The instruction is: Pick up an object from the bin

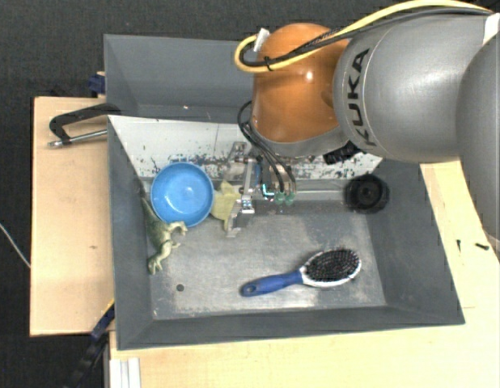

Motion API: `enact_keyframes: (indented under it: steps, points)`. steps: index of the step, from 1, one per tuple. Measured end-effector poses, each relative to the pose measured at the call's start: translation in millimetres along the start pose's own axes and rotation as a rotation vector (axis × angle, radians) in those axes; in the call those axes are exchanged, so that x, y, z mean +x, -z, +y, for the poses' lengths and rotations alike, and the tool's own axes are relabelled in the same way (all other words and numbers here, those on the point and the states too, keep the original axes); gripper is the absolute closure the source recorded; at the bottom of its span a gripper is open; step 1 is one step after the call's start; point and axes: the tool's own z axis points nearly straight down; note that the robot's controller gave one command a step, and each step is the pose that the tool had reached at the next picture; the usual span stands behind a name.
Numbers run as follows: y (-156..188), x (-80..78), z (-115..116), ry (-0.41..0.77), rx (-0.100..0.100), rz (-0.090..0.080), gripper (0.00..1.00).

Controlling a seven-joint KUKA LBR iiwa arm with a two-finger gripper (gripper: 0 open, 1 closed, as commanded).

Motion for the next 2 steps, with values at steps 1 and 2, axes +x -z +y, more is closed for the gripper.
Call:
enact_keyframes:
  steps: [1,2]
  points:
    - [-106.9,-20.8,-19.4,-0.292,-0.004,-0.013,0.00]
    - [-115.6,-23.4,-15.7,-0.113,-0.003,-0.013,0.00]
